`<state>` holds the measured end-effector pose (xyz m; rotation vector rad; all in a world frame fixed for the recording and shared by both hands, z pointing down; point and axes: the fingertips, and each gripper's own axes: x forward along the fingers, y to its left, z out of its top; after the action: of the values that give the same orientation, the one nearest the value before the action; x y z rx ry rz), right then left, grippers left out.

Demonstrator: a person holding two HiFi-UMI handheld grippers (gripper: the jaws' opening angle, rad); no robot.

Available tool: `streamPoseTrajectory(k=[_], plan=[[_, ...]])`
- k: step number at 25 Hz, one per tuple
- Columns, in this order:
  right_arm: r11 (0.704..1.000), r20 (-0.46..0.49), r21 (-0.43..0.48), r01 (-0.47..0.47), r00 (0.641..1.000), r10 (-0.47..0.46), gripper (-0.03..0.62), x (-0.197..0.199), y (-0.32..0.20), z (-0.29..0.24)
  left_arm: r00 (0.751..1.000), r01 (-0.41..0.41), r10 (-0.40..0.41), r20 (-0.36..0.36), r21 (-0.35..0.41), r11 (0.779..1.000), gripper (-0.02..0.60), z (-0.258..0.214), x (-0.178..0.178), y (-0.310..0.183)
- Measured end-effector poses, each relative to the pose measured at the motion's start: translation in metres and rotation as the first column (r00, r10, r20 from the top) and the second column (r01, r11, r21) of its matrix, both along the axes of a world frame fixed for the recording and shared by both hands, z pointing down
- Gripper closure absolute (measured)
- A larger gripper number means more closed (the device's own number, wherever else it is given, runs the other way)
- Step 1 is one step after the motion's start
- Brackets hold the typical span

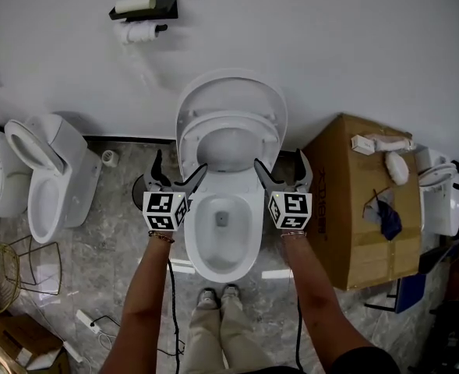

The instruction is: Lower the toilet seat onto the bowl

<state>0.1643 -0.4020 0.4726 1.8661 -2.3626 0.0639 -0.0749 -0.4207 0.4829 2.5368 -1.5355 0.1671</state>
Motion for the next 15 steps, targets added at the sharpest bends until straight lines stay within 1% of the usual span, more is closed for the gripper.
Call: streamPoseTrajectory(k=[2, 3, 8, 12, 15], plan=[[1.000, -0.009, 0.002, 0.015, 1.000, -0.015, 0.116, -0.003, -0.006, 0.002, 1.000, 0.000, 0.000, -0.020, 0.000, 1.000, 0.031, 0.000, 0.001, -0.008], [1.000, -0.013, 0.001, 0.021, 1.000, -0.021, 0.127, -0.004, -0.010, 0.003, 1.000, -0.003, 0.003, -0.019, 0.002, 1.000, 0.031, -0.001, 0.002, -0.012], [1.000, -0.035, -0.004, 0.030, 0.999, -0.030, 0.183, -0.006, -0.029, 0.006, 0.999, -0.040, 0.040, 0.031, 0.011, 0.999, 0.032, 0.000, 0.014, -0.033], [1.000, -0.046, -0.006, 0.017, 0.999, -0.017, 0.245, -0.006, -0.044, 0.008, 0.998, -0.059, 0.059, 0.014, 0.003, 0.998, 0.032, 0.002, 0.021, -0.047], [1.000, -0.061, -0.013, 0.009, 0.998, -0.009, 0.274, -0.004, -0.054, 0.011, 0.998, -0.062, 0.063, 0.022, -0.014, 0.998, 0.032, 0.008, 0.024, -0.058]])
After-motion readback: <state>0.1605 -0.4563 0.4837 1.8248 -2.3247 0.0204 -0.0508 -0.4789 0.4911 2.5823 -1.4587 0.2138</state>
